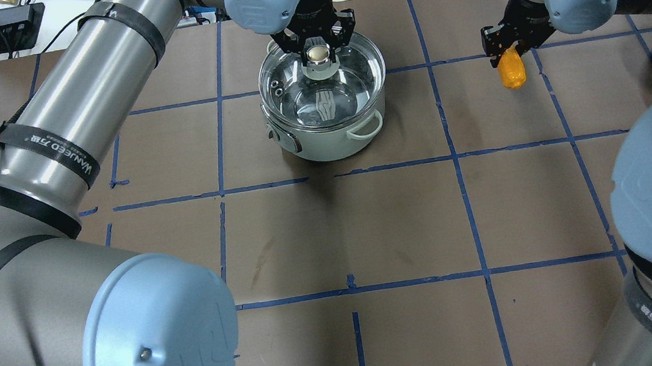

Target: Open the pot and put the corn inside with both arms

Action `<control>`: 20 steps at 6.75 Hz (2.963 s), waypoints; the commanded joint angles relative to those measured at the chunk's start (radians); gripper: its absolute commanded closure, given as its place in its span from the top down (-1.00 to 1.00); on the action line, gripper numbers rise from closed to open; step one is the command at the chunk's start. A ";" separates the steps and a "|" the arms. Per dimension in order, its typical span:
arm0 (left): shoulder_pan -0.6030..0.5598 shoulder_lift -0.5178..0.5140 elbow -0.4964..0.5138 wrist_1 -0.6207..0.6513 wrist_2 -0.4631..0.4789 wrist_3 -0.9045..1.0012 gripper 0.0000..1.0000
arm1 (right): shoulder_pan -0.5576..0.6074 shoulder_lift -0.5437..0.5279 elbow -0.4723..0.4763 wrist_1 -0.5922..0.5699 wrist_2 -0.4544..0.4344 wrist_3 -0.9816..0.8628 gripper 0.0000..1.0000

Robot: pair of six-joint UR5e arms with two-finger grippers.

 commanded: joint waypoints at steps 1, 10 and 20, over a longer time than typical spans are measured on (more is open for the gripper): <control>0.026 0.099 0.023 -0.084 -0.001 0.016 -0.95 | 0.120 -0.020 -0.068 0.004 0.003 0.106 -0.84; 0.481 0.160 -0.403 0.223 -0.007 0.369 -0.97 | 0.467 0.187 -0.230 -0.011 -0.019 0.512 -0.15; 0.481 0.243 -0.416 0.102 0.053 0.371 1.00 | 0.220 -0.390 -0.083 0.529 -0.022 0.388 0.95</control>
